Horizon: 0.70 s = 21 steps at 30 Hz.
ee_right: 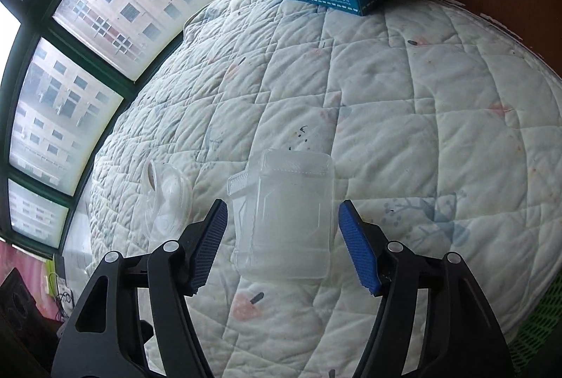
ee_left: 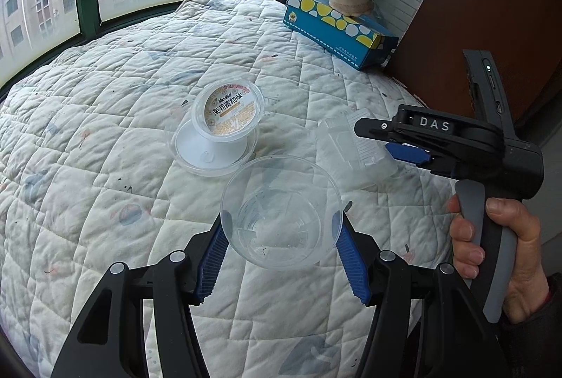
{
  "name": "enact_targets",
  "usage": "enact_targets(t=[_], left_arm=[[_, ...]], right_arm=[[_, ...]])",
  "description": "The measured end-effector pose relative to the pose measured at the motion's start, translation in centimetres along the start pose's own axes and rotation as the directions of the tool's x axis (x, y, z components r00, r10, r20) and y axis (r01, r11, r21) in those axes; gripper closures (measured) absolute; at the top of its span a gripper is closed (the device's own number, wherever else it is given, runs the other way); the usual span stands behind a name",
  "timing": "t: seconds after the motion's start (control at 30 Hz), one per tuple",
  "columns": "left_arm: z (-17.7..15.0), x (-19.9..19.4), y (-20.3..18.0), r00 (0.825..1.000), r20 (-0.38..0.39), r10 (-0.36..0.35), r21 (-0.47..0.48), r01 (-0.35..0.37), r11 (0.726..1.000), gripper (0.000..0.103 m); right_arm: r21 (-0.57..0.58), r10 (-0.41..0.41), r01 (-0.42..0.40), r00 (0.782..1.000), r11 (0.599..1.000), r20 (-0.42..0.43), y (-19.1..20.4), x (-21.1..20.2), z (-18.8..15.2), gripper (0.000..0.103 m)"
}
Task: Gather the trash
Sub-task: 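Grasp clear plastic bowl with left tool while right tool grasps clear rectangular box, then carry the bowl and the box over the green basket with both tools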
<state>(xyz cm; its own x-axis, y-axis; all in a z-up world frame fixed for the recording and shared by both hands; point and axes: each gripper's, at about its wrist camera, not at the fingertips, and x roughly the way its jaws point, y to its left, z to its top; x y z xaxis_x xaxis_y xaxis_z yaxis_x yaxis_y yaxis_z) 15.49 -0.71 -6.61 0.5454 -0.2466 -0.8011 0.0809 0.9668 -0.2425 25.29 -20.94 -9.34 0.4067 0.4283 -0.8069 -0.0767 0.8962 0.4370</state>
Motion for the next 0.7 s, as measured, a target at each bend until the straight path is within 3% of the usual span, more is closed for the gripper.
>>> enact_targets(t=[0.17, 0.37, 0.7], left_arm=[[0.0, 0.0, 0.2, 1.000, 0.000, -0.004, -0.010, 0.004, 1.000, 0.046], [-0.1, 0.1, 0.0, 1.000, -0.009, 0.001, -0.012, -0.001, 1.000, 0.046], [-0.2, -0.9, -1.0, 1.000, 0.011, -0.009, -0.004, 0.009, 1.000, 0.046]], right_arm=[[-0.010, -0.016, 0.016, 1.000, 1.000, -0.012, 0.2, 1.0, -0.1, 0.048], [-0.026, -0.031, 0.032, 0.999, 0.999, 0.019, 0.2, 0.2, -0.5, 0.050], [-0.039, -0.036, 0.041, 0.994, 0.998, 0.101, -1.1, -5.8, -2.7, 0.050]])
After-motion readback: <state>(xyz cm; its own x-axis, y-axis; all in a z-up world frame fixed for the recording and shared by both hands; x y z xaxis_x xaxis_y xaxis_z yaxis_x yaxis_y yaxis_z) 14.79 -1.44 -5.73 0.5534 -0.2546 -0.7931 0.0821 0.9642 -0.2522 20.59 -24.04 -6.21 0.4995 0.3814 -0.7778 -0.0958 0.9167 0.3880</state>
